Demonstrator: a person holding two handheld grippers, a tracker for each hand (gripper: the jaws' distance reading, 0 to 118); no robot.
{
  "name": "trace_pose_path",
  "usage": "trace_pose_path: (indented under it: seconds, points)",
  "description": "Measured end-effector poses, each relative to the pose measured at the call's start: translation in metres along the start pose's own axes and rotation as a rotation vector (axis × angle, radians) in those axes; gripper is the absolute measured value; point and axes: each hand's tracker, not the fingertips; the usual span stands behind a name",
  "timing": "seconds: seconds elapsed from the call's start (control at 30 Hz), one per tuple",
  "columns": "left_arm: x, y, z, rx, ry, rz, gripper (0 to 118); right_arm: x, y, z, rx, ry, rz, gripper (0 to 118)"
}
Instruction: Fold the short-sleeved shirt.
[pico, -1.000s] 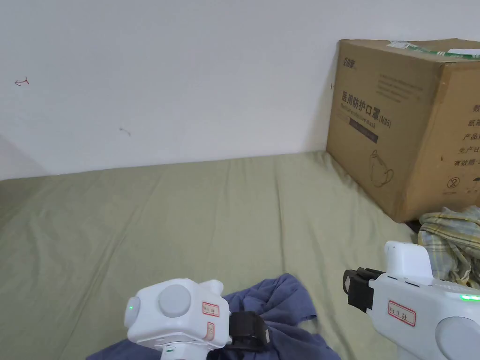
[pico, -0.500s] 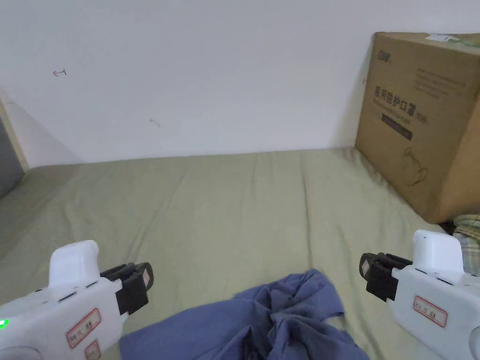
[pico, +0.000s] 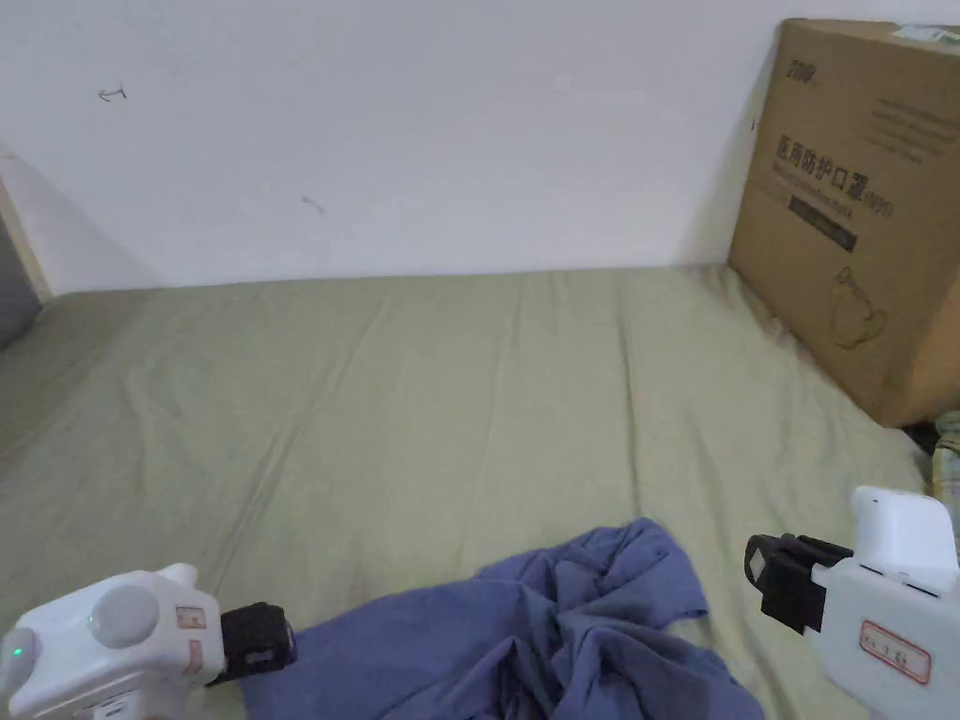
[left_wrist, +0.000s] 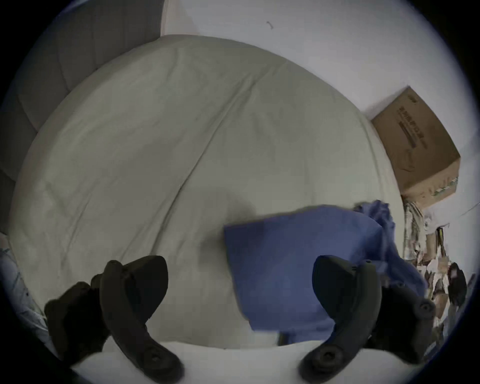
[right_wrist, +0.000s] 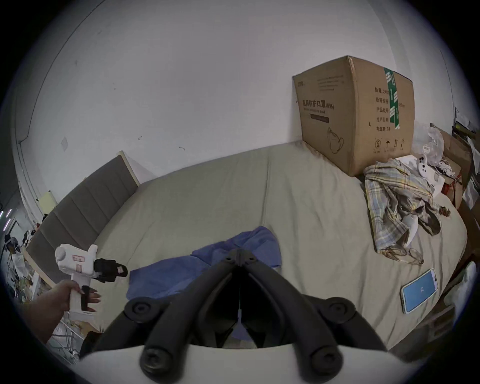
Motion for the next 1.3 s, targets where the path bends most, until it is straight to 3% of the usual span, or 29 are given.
trace_pose_path:
  seconds: [0.13,0.2,0.27,0.3,0.37,0.43,0.47,0.53,0.7,0.77,0.8,0.83,0.9,0.97,1.03,1.2,1.3]
  points:
    - [0.016,-0.016,-0.026,-0.065,-0.06,-0.031,111,0.008,-0.004,-0.03,-0.047,-0.039,0.017,1]
    - [0.036,-0.028,-0.022,-0.024,0.076,-0.182,97,0.012,-0.002,-0.049,-0.076,-0.048,0.026,1]
    - [0.045,-0.044,-0.022,0.03,0.093,-0.3,93,0.017,0.002,-0.072,-0.111,-0.055,0.044,1]
    - [0.046,-0.049,-0.015,0.051,0.057,-0.324,76,0.018,0.004,-0.086,-0.138,-0.062,0.064,1]
    - [0.054,-0.066,-0.002,0.05,-0.148,-0.293,4,0.024,0.008,-0.122,-0.197,-0.095,0.1,2]
    - [0.047,-0.072,0.012,0.081,-0.25,-0.205,3,0.039,0.009,-0.161,-0.283,-0.061,0.056,5]
    - [0.045,-0.074,0.019,0.123,-0.218,-0.197,3,0.046,0.012,-0.181,-0.341,-0.014,-0.007,24]
    - [0.049,-0.086,0.049,0.183,-0.17,-0.203,3,0.057,0.014,-0.215,-0.472,-0.039,-0.057,98]
    - [0.027,-0.076,0.064,0.192,-0.186,-0.146,3,0.071,0.006,-0.267,-0.547,-0.114,-0.111,98]
    - [0.025,-0.074,0.069,0.204,-0.177,-0.155,3,0.07,0.0,-0.279,-0.613,-0.115,-0.065,94]
    - [0.023,-0.074,0.071,0.215,-0.181,-0.164,3,0.066,-0.001,-0.28,-0.603,-0.131,0.01,87]
    - [0.021,-0.073,0.074,0.226,-0.177,-0.169,3,0.061,0.002,-0.274,-0.58,-0.146,0.083,64]
    - [0.025,-0.07,0.08,0.233,-0.166,-0.167,3,0.059,0.009,-0.259,-0.555,-0.087,0.152,3]
    - [0.023,-0.066,0.087,0.244,-0.171,-0.161,3,0.056,0.015,-0.235,-0.552,-0.005,0.141,3]
    - [0.023,-0.059,0.096,0.269,-0.157,-0.184,3,0.052,0.029,-0.203,-0.488,-0.006,0.179,3]
    - [0.026,-0.03,0.149,0.384,-0.16,-0.258,3,0.051,0.088,-0.11,-0.289,0.06,0.152,3]
    - [0.027,-0.008,0.201,0.465,-0.249,-0.315,3,0.053,0.123,-0.056,-0.201,0.051,0.159,3]
